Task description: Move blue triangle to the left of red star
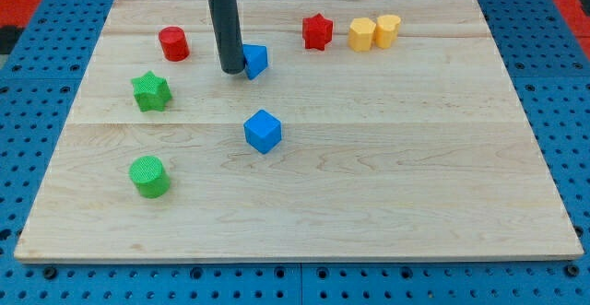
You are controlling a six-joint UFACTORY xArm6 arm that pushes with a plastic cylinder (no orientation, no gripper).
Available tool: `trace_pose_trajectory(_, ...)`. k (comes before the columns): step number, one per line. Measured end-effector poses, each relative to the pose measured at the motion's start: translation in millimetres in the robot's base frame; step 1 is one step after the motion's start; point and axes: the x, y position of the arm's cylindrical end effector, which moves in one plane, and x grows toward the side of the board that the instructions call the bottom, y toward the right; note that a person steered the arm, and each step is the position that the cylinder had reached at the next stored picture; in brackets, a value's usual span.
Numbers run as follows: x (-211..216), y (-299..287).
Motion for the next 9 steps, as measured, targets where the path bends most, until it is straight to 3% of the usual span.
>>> trace_pose_trajectory(2, 0, -1)
trace_pose_trajectory(3, -27, -1)
trace_pose_trajectory(4, -26, 0)
trace_pose_trajectory(9, 20, 35)
